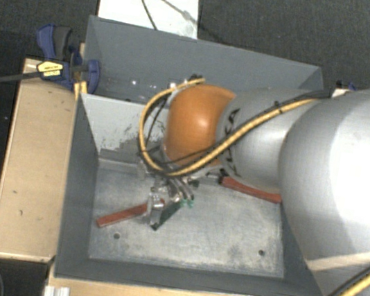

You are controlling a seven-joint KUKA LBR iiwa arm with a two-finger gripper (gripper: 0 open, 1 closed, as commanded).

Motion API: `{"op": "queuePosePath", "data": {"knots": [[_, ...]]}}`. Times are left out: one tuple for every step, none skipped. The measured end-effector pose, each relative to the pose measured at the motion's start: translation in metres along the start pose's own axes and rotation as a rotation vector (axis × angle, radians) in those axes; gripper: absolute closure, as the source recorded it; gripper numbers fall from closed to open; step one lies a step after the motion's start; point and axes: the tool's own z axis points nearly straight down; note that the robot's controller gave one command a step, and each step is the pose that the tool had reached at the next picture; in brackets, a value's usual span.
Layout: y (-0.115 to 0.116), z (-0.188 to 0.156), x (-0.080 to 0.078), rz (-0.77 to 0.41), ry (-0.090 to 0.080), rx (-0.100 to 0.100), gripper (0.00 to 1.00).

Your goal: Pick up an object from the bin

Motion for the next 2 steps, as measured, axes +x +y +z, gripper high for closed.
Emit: {"op": "queuePosePath", "data": {"knots": [[0.0,0.001,0.0,0.0,0.001,0.0,1.0],[0.026,-0.167,-0.005,-0.046,-0.008,-0.001,1.0]]}}
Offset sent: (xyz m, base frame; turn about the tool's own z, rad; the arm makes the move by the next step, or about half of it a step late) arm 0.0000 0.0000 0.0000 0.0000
